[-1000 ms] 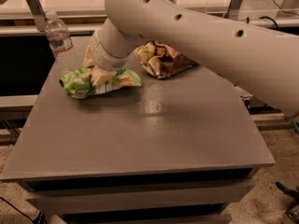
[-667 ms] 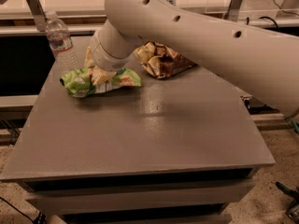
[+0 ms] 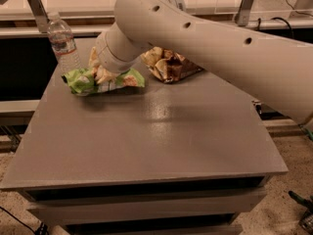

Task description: Move green rice chip bag near water bottle

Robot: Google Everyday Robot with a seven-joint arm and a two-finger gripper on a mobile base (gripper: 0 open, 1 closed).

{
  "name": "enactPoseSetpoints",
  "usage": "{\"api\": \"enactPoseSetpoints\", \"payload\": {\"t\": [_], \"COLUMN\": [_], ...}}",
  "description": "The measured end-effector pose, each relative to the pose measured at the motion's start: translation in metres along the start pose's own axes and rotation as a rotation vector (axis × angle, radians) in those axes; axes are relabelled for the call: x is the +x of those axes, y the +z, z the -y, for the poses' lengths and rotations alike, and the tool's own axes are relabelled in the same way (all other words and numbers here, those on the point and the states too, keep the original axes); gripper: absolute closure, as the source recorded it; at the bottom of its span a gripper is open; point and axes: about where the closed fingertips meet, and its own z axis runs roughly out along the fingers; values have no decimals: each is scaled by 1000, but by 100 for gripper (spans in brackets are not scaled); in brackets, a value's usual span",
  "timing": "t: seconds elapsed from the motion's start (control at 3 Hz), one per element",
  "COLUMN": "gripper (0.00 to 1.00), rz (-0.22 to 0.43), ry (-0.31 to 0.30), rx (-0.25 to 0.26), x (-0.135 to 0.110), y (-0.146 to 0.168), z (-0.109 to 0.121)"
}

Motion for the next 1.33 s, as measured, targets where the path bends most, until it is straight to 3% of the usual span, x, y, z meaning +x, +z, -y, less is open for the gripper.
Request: {"api": "enactPoseSetpoints", "payload": {"t": [0.33, 1.33], "gripper": [82, 13], "rz": [1, 3], "ry": [-3, -10], "rx": [1, 0], "x": [-2, -6], "y": [0, 0], "z": [0, 1]}}
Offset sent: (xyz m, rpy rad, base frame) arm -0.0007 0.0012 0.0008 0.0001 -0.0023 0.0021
